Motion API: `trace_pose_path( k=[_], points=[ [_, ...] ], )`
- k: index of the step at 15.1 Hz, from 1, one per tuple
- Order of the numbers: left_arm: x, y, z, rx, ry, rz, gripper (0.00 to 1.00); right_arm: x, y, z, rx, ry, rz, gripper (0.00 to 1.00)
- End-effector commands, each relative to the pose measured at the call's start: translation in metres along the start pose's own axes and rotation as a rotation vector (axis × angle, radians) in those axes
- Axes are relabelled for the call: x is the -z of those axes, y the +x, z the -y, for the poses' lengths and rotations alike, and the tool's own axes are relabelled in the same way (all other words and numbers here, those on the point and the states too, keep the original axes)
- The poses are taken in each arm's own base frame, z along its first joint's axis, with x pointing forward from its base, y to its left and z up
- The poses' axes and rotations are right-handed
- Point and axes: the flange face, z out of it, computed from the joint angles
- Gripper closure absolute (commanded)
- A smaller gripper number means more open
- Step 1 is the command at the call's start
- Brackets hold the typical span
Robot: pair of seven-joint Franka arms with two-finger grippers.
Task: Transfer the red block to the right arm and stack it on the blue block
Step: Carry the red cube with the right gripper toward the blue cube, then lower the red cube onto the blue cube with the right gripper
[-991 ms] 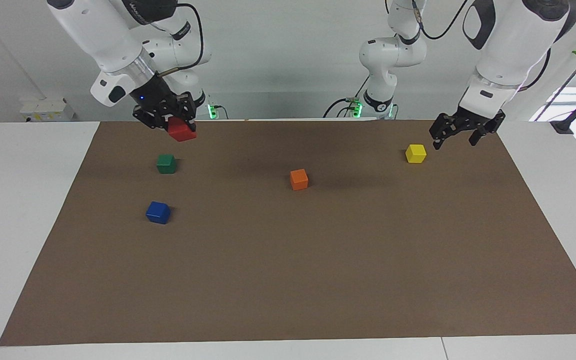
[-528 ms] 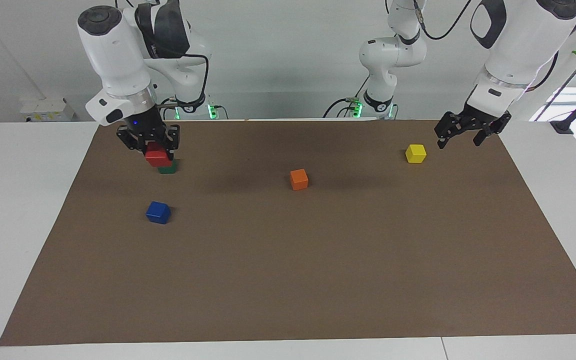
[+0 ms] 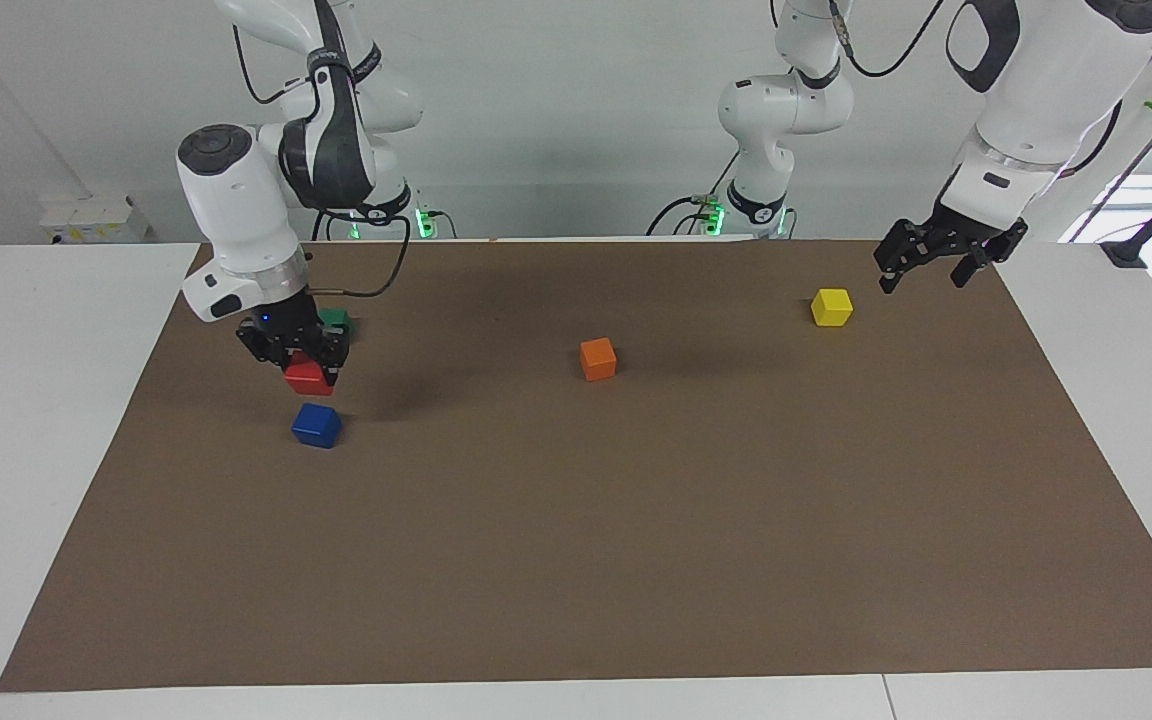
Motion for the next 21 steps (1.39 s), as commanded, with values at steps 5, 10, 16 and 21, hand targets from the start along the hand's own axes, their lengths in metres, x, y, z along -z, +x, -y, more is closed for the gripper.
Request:
trace_pose_path(
  k=[5, 10, 16, 21],
  points=[
    [0.001, -0.009, -0.015, -0.053, -0.008, 0.005, 0.00, -0.039, -0.009, -0.024, -0.013, -0.023, -0.050, 1.00],
    [-0.002, -0.013, -0.005, -0.026, -0.006, 0.016, 0.00, -0.061, -0.004, -0.034, -0.064, -0.028, -0.056, 1.00],
    [-0.002, -0.014, -0.006, -0.029, -0.006, 0.016, 0.00, -0.073, -0.005, -0.033, -0.087, -0.027, -0.053, 1.00],
    [-0.002, -0.014, -0.006, -0.029, -0.006, 0.014, 0.00, -0.074, -0.008, -0.034, -0.113, -0.028, -0.047, 0.66]
  ],
)
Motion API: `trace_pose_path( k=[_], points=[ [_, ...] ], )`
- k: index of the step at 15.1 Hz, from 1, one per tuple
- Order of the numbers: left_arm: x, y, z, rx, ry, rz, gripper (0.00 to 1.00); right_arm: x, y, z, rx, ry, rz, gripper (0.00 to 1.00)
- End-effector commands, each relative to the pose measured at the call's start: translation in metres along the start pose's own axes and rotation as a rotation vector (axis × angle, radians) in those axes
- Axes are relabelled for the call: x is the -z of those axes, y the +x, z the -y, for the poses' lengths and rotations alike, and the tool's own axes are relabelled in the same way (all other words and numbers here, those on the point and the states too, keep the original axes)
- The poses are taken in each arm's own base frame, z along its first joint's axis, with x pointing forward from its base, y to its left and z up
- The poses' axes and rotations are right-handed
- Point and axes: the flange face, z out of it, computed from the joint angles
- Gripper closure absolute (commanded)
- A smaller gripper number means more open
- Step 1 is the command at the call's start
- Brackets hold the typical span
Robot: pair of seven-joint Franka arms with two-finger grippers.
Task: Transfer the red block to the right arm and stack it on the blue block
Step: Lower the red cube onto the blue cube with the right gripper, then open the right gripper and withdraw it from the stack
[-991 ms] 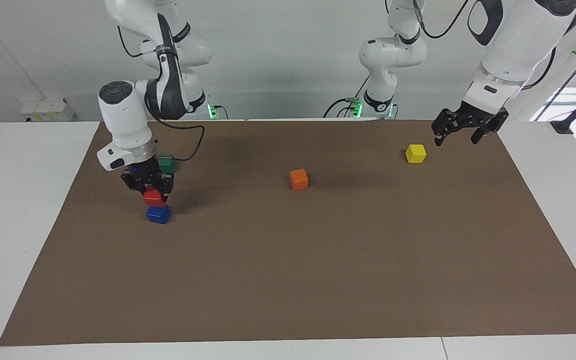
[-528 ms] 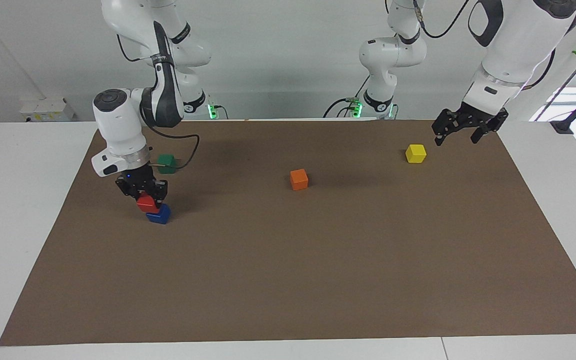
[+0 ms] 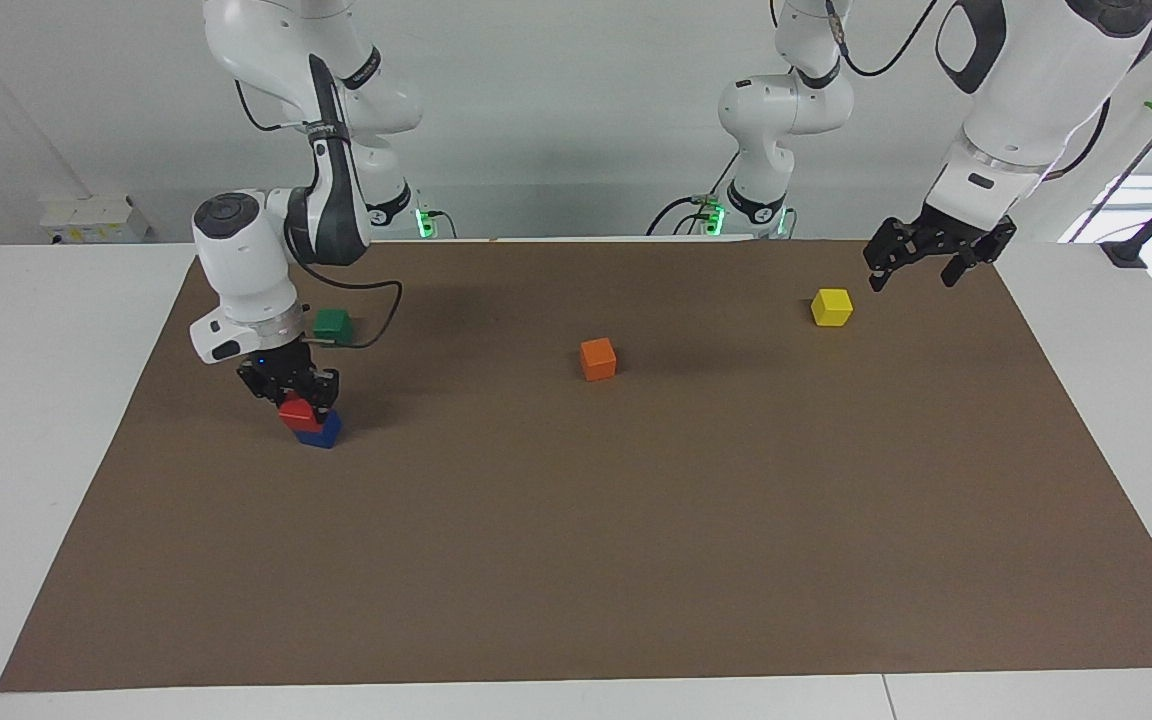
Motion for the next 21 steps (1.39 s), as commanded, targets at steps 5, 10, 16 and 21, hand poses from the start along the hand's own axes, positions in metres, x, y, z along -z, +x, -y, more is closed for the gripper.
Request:
trace_pose_path(
  k=[5, 10, 16, 21],
  points=[
    [0.001, -0.009, 0.002, -0.003, -0.007, 0.004, 0.00, 0.000, -0.002, -0.001, -0.046, -0.013, -0.015, 0.00],
    [0.001, -0.009, 0.002, -0.003, -0.007, 0.004, 0.00, 0.001, -0.001, -0.001, -0.043, -0.015, -0.012, 0.00],
    [0.001, -0.009, 0.002, -0.003, -0.007, 0.004, 0.00, 0.072, 0.038, 0.000, 0.053, -0.049, 0.082, 0.00],
    [0.001, -0.009, 0.002, -0.003, -0.007, 0.004, 0.00, 0.181, 0.057, 0.000, 0.180, -0.023, 0.132, 0.00]
  ],
)
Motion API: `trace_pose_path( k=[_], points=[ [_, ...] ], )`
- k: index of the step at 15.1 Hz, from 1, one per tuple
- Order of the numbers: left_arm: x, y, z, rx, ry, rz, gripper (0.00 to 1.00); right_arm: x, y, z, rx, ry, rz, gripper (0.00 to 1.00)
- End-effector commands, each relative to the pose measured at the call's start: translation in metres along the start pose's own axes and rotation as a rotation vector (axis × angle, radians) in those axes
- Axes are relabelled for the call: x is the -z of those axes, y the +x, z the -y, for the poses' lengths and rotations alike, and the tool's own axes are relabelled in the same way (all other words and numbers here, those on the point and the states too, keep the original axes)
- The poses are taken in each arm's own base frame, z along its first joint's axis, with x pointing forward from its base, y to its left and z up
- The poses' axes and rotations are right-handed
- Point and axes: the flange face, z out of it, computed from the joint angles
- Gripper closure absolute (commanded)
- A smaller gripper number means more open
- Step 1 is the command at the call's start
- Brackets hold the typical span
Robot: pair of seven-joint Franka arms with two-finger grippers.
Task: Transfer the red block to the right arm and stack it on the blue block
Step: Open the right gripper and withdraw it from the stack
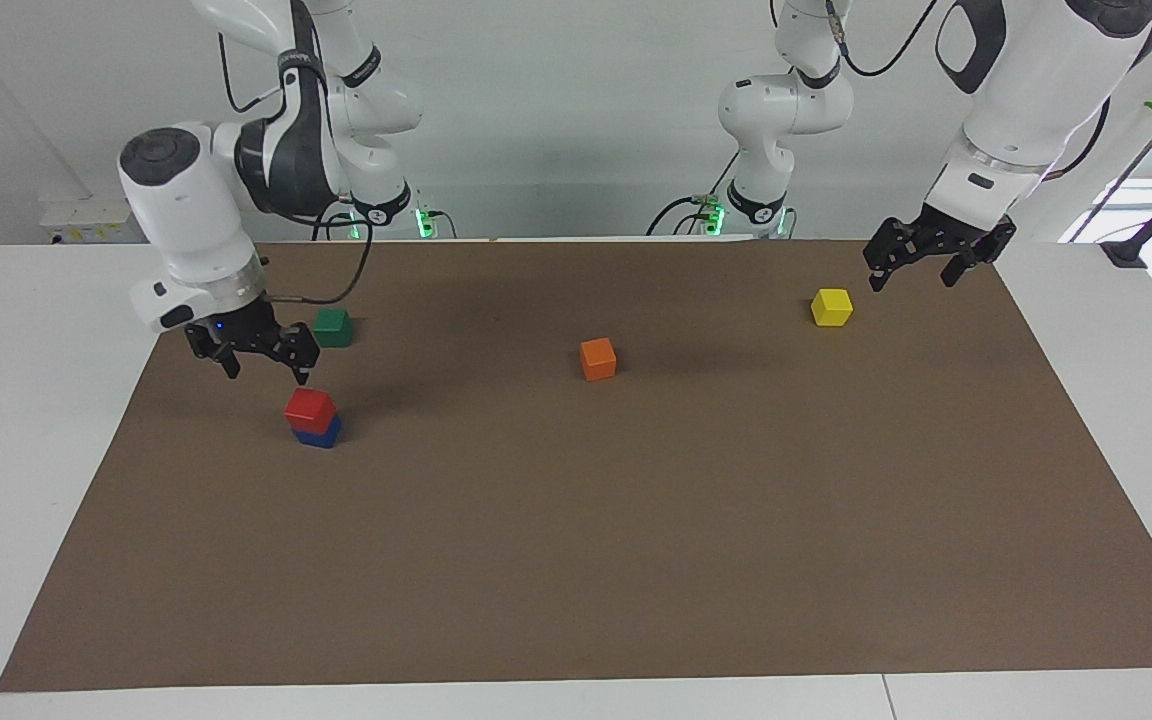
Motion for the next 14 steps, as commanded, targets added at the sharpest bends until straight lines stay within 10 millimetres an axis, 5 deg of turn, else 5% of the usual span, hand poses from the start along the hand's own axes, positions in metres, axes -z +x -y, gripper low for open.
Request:
trace_pose_path(
  k=[1, 7, 11, 14],
  points=[
    [0.001, -0.009, 0.002, -0.003, -0.007, 0.004, 0.00, 0.054, 0.000, 0.001, 0.041, 0.040, 0.035, 0.00],
    [0.001, -0.009, 0.002, -0.003, -0.007, 0.004, 0.00, 0.140, -0.017, -0.009, 0.164, 0.055, 0.107, 0.00],
    [0.001, -0.009, 0.002, -0.003, -0.007, 0.004, 0.00, 0.165, -0.024, -0.024, 0.163, 0.058, 0.125, 0.00],
    [0.001, -0.009, 0.002, -0.003, -0.007, 0.004, 0.00, 0.162, -0.021, -0.034, 0.140, 0.053, 0.107, 0.00]
  ],
)
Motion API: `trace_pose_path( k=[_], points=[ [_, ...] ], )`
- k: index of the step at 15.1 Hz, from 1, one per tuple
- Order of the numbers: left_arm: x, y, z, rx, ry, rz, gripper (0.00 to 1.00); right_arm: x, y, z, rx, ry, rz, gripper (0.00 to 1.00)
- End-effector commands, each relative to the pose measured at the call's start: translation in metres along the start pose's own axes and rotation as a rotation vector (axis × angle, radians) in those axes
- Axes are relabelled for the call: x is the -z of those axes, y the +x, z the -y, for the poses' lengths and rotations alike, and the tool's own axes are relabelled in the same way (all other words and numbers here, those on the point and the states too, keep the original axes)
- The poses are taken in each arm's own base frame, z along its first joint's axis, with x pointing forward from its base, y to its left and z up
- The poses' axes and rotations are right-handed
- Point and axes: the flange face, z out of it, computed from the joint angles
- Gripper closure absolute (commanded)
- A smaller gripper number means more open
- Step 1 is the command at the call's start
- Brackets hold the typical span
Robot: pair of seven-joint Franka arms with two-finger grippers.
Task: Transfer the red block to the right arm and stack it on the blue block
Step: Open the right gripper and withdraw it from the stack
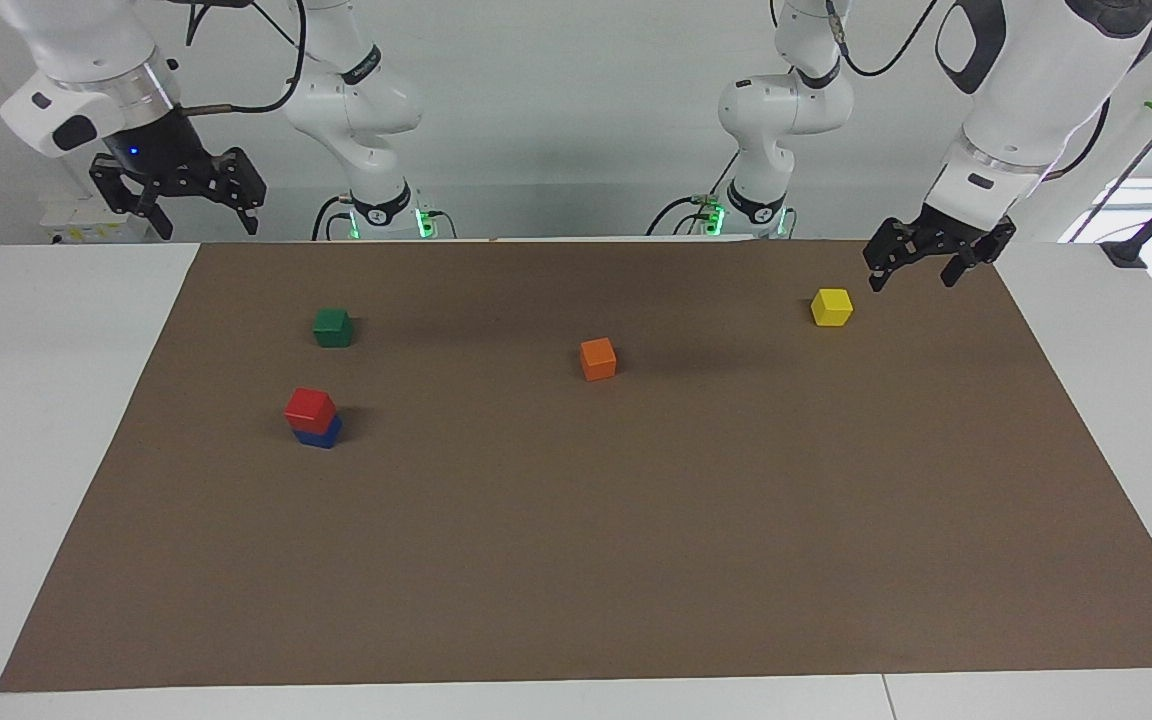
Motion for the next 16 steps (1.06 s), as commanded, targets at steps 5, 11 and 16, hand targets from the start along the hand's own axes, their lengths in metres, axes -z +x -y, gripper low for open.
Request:
trace_pose_path(
  k=[5, 11, 16],
  points=[
    [0.002, -0.009, 0.002, -0.003, -0.007, 0.003, 0.00, -0.024, 0.004, -0.011, -0.005, 0.013, -0.054, 0.00],
    [0.002, -0.009, 0.002, -0.003, -0.007, 0.003, 0.00, -0.029, 0.004, -0.013, -0.011, 0.016, -0.042, 0.00],
    [0.002, -0.009, 0.002, -0.003, -0.007, 0.003, 0.00, -0.029, 0.003, -0.013, -0.014, 0.017, -0.038, 0.00]
  ],
)
